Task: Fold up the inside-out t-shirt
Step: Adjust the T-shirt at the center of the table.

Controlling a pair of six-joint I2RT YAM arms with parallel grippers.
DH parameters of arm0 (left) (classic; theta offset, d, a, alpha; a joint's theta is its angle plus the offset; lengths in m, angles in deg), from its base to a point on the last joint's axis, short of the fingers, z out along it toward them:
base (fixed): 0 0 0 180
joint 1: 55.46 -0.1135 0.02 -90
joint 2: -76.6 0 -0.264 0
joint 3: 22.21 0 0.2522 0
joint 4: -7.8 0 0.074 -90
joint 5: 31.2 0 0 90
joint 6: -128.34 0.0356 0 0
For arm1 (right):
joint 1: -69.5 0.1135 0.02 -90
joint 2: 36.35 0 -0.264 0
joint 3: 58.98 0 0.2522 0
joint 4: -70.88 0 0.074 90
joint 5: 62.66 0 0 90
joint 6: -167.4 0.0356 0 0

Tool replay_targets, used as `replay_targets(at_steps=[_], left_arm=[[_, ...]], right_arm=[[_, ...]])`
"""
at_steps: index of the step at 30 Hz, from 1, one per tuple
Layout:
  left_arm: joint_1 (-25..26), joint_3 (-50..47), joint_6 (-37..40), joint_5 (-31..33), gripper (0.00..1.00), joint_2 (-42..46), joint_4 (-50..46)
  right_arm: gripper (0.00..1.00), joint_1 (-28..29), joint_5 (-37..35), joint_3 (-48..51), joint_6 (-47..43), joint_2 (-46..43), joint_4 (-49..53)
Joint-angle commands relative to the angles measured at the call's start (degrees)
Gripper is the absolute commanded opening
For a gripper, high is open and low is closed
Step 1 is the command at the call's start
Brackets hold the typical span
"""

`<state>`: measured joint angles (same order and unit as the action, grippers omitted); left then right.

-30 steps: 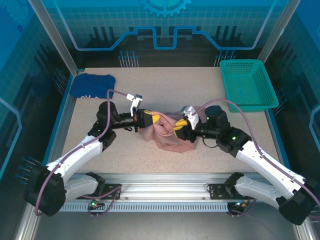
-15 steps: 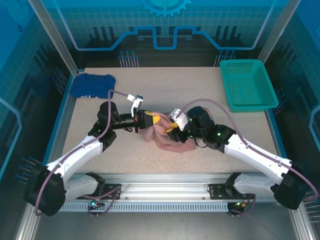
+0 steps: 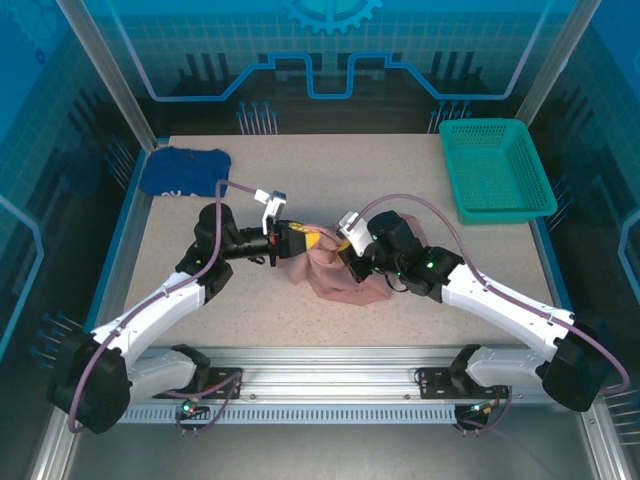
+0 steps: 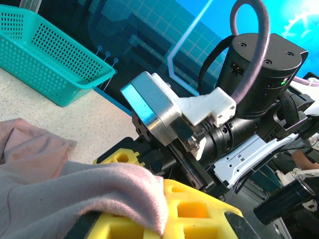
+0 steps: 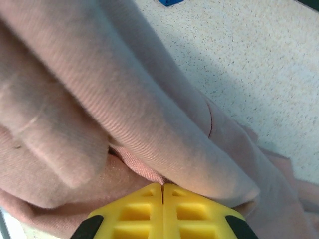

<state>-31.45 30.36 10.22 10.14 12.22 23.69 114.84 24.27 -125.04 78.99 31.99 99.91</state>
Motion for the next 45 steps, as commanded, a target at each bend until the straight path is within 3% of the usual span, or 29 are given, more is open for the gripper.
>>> replay_targets(at_steps=[1,9,15,19,22,24,28,31,36,45], left_arm=[[0.42,0.31,2.78,2.19,0.0,1.52,-1.75],[-0.68,-1.49,4.29,15.16,0.0,3.46,-8.52],[-2.99,-3.4,2.41,20.63,0.0,4.53,-10.7],[-3.0,-5.68,2.7,23.43,0.0,4.27,-13.53],[-3.0,-8.61,1.82,28.74,0.06,4.44,-16.62],[-3.05,-9.33,1.13,31.77,0.16,4.32,-19.79],[-2.13,-8.67,2.89,31.62,0.4,5.04,-23.65],[1.04,-7.94,6.69,35.95,0.51,7.92,-26.2],[7.11,-5.16,13.88,37.6,0.59,8.18,-26.72],[15.41,5.45,24.85,38.62,0.68,-8.24,-32.67]], right_arm=[[0.0,-0.72,3.09,-0.74,1.93,-2.28,-1.6],[0.0,-6.67,17.01,0.88,3.34,-9.62,0.47],[0.0,-11.09,21.56,0.27,2.71,-13.22,4.17],[0.0,-17.01,27.39,0.73,7.64,-14.63,1.73],[0.0,-20.21,30.3,1.58,10.63,-14.51,0.32],[0.0,-20.48,30.16,1.58,10.94,-13.86,0.38],[0.0,-19.17,31.37,3.99,11.6,-11.22,-1.04],[0.0,-17.39,31.64,4.05,10.84,-9.75,-1.77],[0.0,-15.81,32.47,3.4,5.53,-8.78,0.45],[0.0,-15.9,31.19,4.79,2.86,-10.08,3.64]])
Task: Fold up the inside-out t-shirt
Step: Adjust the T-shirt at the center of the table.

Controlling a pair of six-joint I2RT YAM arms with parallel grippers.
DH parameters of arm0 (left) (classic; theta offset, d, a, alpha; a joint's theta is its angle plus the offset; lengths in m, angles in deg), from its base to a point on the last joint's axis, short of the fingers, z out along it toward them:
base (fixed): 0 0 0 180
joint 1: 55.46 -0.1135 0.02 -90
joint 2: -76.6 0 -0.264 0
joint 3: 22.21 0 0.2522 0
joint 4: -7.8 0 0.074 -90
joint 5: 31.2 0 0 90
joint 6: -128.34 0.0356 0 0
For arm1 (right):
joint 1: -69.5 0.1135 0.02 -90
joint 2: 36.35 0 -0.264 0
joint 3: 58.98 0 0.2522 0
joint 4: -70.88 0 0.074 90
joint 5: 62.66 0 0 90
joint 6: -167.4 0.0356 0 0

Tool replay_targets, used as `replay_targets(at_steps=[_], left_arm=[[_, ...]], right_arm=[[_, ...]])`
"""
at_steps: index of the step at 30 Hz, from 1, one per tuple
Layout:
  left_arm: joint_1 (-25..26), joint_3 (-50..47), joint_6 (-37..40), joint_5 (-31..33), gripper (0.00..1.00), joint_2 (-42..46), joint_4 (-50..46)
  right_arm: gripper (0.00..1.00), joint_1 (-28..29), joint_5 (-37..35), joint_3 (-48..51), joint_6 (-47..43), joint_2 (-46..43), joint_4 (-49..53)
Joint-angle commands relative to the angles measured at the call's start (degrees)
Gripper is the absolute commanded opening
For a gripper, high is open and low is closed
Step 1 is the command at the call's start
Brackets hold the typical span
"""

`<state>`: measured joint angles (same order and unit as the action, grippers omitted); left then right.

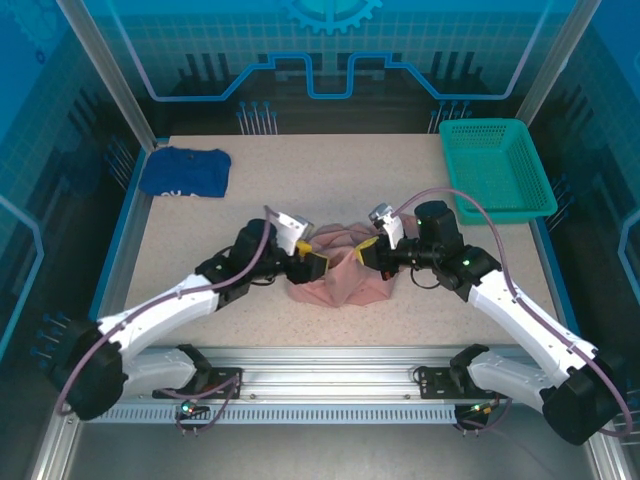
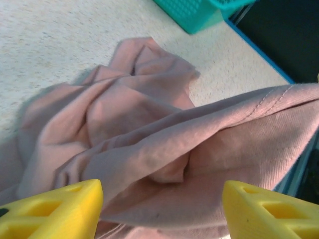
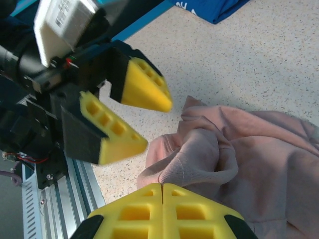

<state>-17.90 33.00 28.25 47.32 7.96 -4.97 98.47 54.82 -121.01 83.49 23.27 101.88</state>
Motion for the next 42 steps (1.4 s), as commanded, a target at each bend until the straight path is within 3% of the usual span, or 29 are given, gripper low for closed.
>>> replay_targets(at_steps=[1,6,9,13,18,24,28,30,35,42], left_arm=[[2.15,3.79,8.2,1.54,0.7,-5.98,-4.59],[2.44,8.41,11.44,2.95,0.72,-14.32,-4.65],[2.48,11.56,11.06,1.53,0.66,-18.15,-3.9],[2.43,13.56,8.69,-4.83,0.39,-19.66,-2.74],[1.57,10.84,3.34,-14.49,0.0,-15.16,0.25],[0.91,4.01,-7.24,-24.59,0.0,-4.66,7.79],[0.53,2.08,-6.71,-21.6,0.0,-0.04,5.9],[-0.3,1.44,-8.29,-23.01,0.0,0.64,7.17],[-0.99,-2.37,-19.46,-34.7,0.0,1.79,25.49],[-7.64,-8.09,-34.35,-42.39,0.0,1.82,50.48]], right_arm=[[0.0,0.47,0.48,1.05,-1.53,-1.67,1.79],[0.0,0.03,-0.32,1.78,-2.11,-3.49,2.96],[0.0,-0.27,-0.67,2.78,-2.33,-4.28,3.3],[0.0,-0.53,-2.64,4.43,-2.69,-5.74,3.86],[0.0,-0.88,-5.79,6.75,-1.06,-8.12,2.14],[0.0,-1.9,-12.22,8.09,1.63,-11.03,0.31],[0.0,-2.16,-12.2,8.3,1.0,-12.46,0.04],[0.0,-2.36,-12.87,7.85,0.95,-12.27,0.55],[0.0,-2.14,-18.86,3.75,4.27,-7.65,4.42],[0.06,-0.57,-20.68,0.89,4.05,-1.8,7.36]])
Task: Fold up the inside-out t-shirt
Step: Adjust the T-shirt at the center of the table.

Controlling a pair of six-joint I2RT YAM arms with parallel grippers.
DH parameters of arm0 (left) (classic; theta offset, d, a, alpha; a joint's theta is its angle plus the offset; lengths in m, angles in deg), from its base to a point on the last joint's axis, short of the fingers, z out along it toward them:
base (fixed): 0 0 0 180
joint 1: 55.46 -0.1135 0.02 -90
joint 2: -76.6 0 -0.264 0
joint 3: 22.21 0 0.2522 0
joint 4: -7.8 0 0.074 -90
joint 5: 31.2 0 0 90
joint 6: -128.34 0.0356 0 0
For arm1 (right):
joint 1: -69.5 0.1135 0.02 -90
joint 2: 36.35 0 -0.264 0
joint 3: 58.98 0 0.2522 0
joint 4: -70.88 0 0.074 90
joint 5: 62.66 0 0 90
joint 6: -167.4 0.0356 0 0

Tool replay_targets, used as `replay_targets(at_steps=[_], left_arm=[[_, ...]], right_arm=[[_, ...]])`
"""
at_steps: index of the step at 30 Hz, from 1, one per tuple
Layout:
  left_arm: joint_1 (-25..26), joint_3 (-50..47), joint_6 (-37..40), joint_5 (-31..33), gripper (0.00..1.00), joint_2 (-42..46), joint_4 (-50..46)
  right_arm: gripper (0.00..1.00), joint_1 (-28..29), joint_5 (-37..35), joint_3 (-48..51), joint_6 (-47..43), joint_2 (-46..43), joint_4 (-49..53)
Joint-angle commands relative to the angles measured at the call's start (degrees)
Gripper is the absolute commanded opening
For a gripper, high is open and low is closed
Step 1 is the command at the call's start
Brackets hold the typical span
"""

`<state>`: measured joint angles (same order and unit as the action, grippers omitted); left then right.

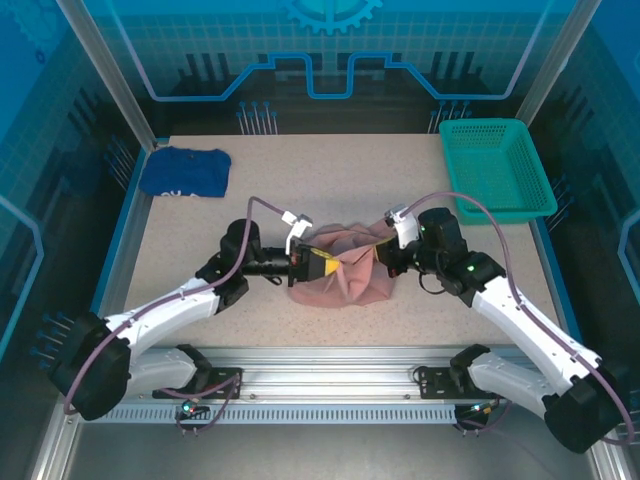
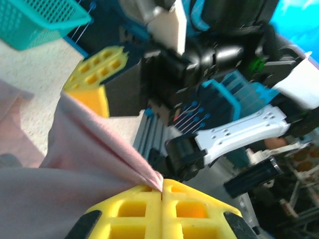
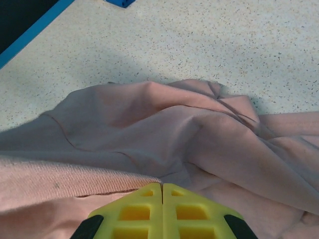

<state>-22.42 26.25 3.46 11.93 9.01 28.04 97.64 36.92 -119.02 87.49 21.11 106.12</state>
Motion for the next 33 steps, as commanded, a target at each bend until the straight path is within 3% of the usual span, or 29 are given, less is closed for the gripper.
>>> replay_targets(at_steps=[1,3,6,8,10,13,15,25,30,33], left_arm=[[-4.39,-1.67,-11.79,-7.48,0.0,-0.26,20.44],[-6.38,-2.13,-16.0,-8.53,0.0,-2.52,25.96],[-8.26,-1.72,-20.45,-9.28,0.0,-6.14,31.42],[-8.52,-0.73,-18.98,-8.8,0.0,-6.76,27.26],[-8.45,0.41,-13.61,-6.46,0.0,-5.33,17.16],[-8.16,2.0,-4.65,-2.89,0.0,-1.12,2.08],[-8.08,2.47,-2.18,-2.61,0.0,0.4,-1.63],[-7.35,1.6,-2.95,-4.67,0.0,0.29,1.71],[-7.24,1.43,-2.51,-4.76,0.0,0.77,1.4],[-7.13,1.2,-2.17,-4.72,0.0,0.97,1.19]], right_arm=[[0.06,0.33,-1.59,-0.75,-0.65,-0.15,2.61],[0.11,0.32,2.23,0.14,-2.33,-1.77,1.04],[0.26,0.37,8.67,1.47,-3.9,-4.07,-1.18],[0.34,0.57,9.7,1.8,-4.41,-5.48,-1.57],[0.37,0.9,9.29,2.22,-5.38,-7.22,-1.89],[0.38,2.52,10.1,3.01,-6.49,-9.56,-3.71],[0.38,3.72,11.48,3.64,-6.41,-9.27,-6.4],[0.43,4.63,22.78,3.66,4.57,2.36,-27.39],[0.45,4.72,25.27,2.87,7.58,6.25,-31.14],[0.41,4.73,26.78,2.69,9.41,7.7,-33.78]])
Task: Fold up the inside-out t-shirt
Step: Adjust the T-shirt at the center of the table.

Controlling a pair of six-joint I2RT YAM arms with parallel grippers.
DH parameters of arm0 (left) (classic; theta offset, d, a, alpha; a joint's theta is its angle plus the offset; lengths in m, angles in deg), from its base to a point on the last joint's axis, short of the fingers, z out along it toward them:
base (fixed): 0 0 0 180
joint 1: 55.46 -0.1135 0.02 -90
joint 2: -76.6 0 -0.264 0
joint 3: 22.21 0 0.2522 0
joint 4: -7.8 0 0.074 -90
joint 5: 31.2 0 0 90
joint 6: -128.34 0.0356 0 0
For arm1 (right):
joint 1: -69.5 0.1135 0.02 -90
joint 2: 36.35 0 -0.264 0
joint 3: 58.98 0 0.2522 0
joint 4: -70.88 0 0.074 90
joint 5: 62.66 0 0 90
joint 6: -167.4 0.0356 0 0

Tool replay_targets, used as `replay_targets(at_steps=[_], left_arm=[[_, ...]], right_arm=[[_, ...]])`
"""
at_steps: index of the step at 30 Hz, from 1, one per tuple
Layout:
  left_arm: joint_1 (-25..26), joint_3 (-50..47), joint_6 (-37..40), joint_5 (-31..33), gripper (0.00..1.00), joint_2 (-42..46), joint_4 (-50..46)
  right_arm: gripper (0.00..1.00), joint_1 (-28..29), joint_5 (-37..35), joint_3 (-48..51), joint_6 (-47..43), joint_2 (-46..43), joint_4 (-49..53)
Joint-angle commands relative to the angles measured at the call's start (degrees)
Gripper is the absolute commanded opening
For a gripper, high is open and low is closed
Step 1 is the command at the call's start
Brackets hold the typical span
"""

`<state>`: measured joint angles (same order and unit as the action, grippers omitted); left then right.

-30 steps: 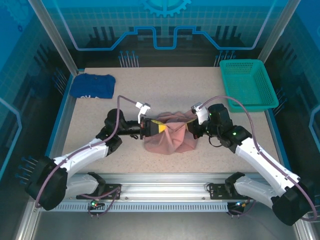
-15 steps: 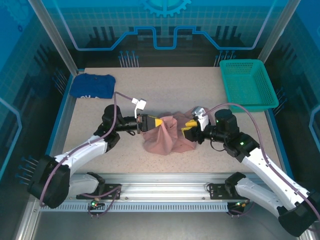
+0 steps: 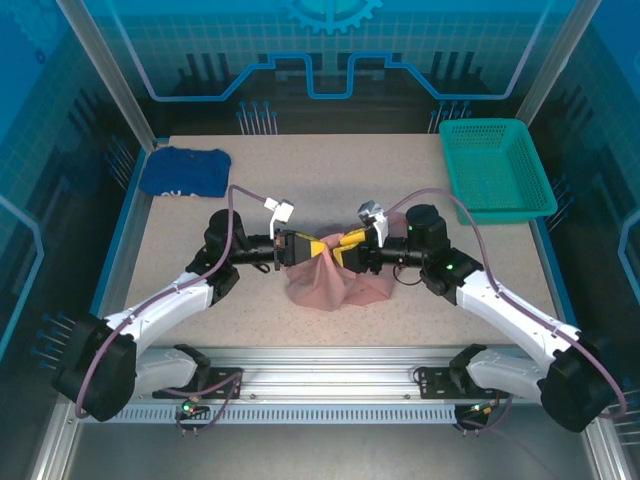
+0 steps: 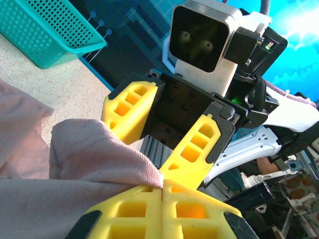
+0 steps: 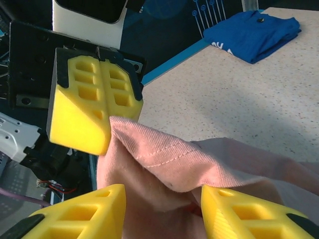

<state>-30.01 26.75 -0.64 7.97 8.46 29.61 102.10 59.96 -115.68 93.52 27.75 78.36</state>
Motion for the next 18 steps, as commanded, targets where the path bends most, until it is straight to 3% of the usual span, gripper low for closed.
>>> replay_targets(at_steps=[1,7,13,16,18], left_arm=[[0.44,0.66,2.04,-0.7,0.0,1.59,-0.42],[0.38,0.09,3.47,0.52,0.0,1.59,-1.45],[0.21,0.13,7.32,4.37,0.0,2.58,-6.55],[0.16,0.18,7.58,4.0,0.0,3.35,-6.69],[0.21,0.13,7.58,3.7,0.0,3.87,-6.79]], right_arm=[[0.37,0.27,3.87,-0.67,3.92,1.32,-6.76],[0.0,0.1,3.25,-0.79,5.01,-0.26,-7.63],[0.0,1.08,1.3,0.23,6.37,-4.34,-7.57],[0.02,1.24,-5.1,-0.63,4.68,-4.79,-0.18],[0.29,1.32,-9.93,-1.04,3.94,-3.99,4.38]])
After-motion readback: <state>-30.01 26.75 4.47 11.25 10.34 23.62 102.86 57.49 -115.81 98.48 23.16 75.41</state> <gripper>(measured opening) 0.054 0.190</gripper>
